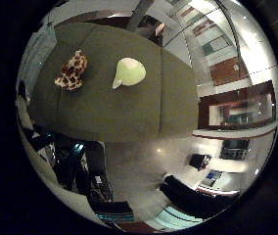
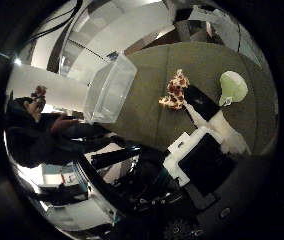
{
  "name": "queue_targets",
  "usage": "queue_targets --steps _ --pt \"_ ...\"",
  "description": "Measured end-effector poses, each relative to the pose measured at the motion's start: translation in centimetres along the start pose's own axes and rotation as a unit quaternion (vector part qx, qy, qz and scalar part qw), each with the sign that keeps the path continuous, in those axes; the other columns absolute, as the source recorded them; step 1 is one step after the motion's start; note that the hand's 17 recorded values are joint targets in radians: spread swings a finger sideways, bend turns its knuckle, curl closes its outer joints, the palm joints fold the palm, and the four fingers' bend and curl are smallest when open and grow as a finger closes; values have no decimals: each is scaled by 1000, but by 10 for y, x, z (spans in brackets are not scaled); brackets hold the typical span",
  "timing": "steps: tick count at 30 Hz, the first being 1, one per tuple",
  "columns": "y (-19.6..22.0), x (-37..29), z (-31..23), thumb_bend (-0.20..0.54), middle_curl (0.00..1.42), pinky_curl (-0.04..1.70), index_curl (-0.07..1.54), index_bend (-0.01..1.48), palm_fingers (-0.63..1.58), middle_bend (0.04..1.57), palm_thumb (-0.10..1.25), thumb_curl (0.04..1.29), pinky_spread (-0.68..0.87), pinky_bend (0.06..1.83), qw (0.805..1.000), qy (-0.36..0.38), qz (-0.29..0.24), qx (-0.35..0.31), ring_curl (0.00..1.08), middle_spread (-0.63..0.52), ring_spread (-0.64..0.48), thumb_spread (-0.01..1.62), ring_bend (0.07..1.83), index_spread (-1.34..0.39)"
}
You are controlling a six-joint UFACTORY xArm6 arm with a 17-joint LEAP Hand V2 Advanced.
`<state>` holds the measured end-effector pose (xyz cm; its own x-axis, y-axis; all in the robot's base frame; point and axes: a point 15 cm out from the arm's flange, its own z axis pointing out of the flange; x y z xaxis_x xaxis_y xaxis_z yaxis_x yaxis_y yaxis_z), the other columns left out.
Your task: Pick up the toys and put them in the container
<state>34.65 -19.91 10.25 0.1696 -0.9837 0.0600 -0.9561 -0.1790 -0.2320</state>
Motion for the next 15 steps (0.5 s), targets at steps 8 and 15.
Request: queue_targets --steps 8,15 --pt "-8 -3 -15 -15 324 31 435 221 398 188 957 516 363 338 1000 10 -5 16 177 -60 147 1125 189 -426" --pt "-12 -1 -23 -24 320 29 421 191 388 182 881 505 367 350 1000 15 -9 22 188 -55 147 1123 198 -424"
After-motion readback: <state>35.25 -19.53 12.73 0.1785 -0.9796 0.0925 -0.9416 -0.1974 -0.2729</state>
